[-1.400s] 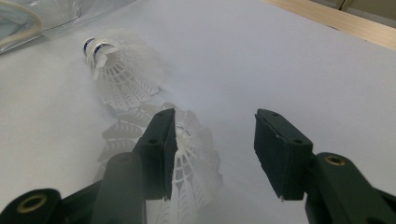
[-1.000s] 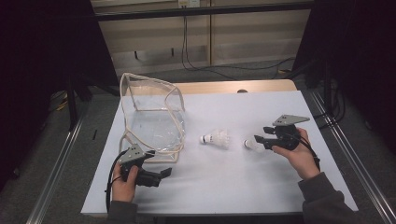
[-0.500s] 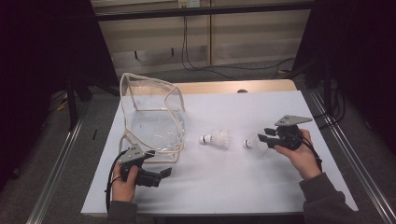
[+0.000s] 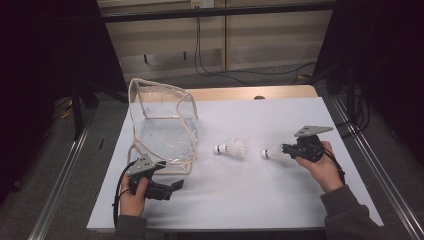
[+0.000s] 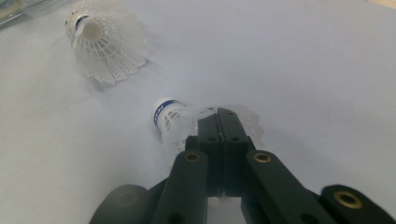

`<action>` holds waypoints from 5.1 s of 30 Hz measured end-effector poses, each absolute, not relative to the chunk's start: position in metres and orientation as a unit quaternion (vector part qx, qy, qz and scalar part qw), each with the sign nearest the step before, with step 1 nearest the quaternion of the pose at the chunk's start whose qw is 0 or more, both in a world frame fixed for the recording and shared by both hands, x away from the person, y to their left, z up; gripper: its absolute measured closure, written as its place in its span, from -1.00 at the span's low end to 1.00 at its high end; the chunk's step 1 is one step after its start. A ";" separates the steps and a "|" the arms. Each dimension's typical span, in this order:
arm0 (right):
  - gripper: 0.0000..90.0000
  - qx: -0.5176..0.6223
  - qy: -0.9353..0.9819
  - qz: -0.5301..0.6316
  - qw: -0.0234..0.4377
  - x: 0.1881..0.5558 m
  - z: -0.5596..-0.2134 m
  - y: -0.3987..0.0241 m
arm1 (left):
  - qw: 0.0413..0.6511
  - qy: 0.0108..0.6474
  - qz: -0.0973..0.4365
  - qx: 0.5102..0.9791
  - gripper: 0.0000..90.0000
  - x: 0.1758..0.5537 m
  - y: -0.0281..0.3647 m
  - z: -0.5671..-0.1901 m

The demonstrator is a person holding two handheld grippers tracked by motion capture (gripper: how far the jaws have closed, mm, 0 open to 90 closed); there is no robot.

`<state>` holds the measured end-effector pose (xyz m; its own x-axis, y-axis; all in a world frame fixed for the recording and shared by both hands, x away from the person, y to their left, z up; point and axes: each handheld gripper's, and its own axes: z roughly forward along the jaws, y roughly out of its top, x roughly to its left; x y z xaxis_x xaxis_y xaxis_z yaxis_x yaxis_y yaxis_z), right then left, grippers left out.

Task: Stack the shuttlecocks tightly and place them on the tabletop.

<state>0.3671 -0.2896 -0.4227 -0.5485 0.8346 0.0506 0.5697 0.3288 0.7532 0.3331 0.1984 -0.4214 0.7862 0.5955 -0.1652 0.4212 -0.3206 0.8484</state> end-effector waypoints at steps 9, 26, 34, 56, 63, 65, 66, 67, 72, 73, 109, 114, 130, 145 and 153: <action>1.00 0.448 0.797 0.367 0.171 0.367 -0.428 -0.293 | 0.490 0.314 0.089 0.808 -0.94 0.333 0.198 -0.421; 1.00 0.447 0.799 0.368 0.164 0.366 -0.433 -0.296 | 0.490 0.314 0.090 0.808 -0.94 0.333 0.199 -0.420; 1.00 0.446 0.798 0.368 0.168 0.364 -0.432 -0.297 | 0.489 0.314 0.091 0.808 -0.94 0.333 0.199 -0.420; 0.89 0.444 0.795 0.370 0.185 0.354 -0.421 -0.307 | 0.492 0.313 0.094 0.807 -0.94 0.333 0.198 -0.420; 0.70 0.444 0.794 0.365 0.199 0.351 -0.414 -0.310 | 0.491 0.314 0.095 0.807 -0.94 0.333 0.198 -0.420; 0.67 0.446 0.793 0.364 0.202 0.350 -0.412 -0.312 | 0.491 0.314 0.094 0.807 -0.94 0.333 0.198 -0.420; 0.66 0.446 0.793 0.363 0.203 0.350 -0.412 -0.312 | 0.491 0.314 0.094 0.807 -0.94 0.333 0.198 -0.420; 0.62 0.446 0.792 0.364 0.204 0.350 -0.411 -0.313 | 0.491 0.314 0.094 0.807 -0.94 0.333 0.198 -0.420; 0.47 0.451 0.786 0.370 0.205 0.349 -0.407 -0.313 | 0.490 0.314 0.094 0.808 -0.94 0.333 0.198 -0.420; 0.43 0.451 0.785 0.372 0.205 0.349 -0.406 -0.312 | 0.491 0.314 0.094 0.807 -0.94 0.333 0.198 -0.420; -0.70 0.468 0.775 0.394 0.158 0.352 -0.421 -0.288 | 0.489 0.315 0.095 0.808 -0.94 0.332 0.198 -0.420; -0.74 0.467 0.777 0.393 0.150 0.352 -0.425 -0.287 | 0.490 0.314 0.095 0.808 -0.94 0.332 0.197 -0.420; -0.34 0.461 0.790 0.378 0.145 0.352 -0.435 -0.281 | 0.491 0.315 0.093 0.807 -0.94 0.333 0.197 -0.420; 0.32 0.458 0.789 0.382 0.146 0.354 -0.439 -0.281 | 0.491 0.315 0.094 0.807 -0.94 0.333 0.197 -0.420; 0.46 0.458 0.792 0.379 0.140 0.355 -0.443 -0.278 | 0.491 0.314 0.094 0.807 -0.94 0.333 0.197 -0.420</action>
<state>0.3546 -0.2783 -0.4430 -0.5410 0.8316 0.1258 0.6196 0.2929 0.7282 0.3325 0.1968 -0.4201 0.7847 0.5996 -0.1572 0.4157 -0.3209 0.8510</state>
